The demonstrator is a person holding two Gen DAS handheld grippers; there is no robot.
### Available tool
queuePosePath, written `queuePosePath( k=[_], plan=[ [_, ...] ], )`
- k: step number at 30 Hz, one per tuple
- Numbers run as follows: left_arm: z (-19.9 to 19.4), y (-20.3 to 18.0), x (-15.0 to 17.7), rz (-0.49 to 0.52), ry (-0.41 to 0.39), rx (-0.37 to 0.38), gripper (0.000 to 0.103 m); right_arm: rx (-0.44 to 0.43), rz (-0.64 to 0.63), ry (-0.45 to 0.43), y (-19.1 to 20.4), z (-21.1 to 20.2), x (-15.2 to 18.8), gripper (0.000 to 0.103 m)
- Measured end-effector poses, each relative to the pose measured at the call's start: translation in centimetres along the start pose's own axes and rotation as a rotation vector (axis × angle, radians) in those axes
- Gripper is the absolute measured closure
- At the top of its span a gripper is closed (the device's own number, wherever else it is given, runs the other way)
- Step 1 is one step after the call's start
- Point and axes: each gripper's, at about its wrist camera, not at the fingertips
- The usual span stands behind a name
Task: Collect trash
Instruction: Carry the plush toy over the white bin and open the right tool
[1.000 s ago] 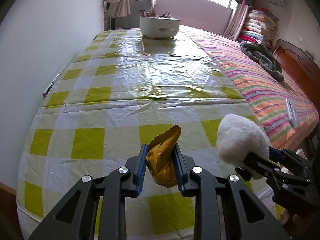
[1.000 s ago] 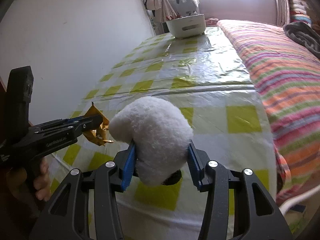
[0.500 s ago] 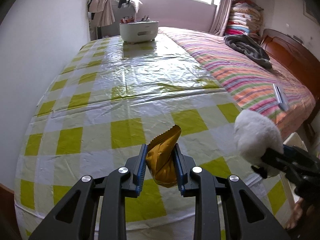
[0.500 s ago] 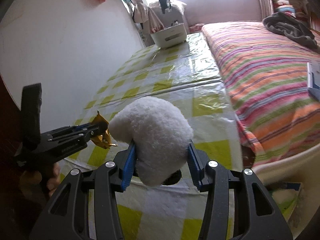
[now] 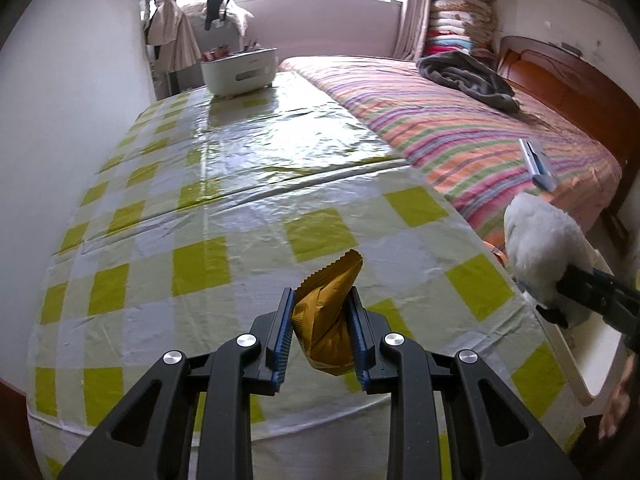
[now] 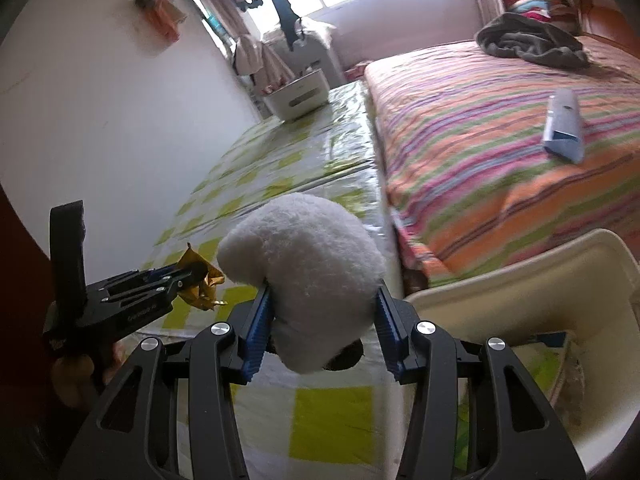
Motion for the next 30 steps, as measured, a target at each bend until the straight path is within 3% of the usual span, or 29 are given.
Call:
queuePosePath(
  k=[22,30],
  plan=[
    [-1.1,-8.4,-1.5,0.146,-0.050,0.067,0.078,0.028,0.133,-0.130,-5.9,-5.6,-0.1,0.058],
    [-1.5,-10.9,-1.9,0.161,-0.051,0.102,0.078,0.108,0.145,-0.203,-8.0,-7.6,0.0,0.057]
  ],
)
Point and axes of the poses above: each gripper's, at about its wrist camera, not at the fingertips, and z roughly the way its jaws point, y to its left, x to its underside, and after that the axes turned 15 degrees about z, right-handed
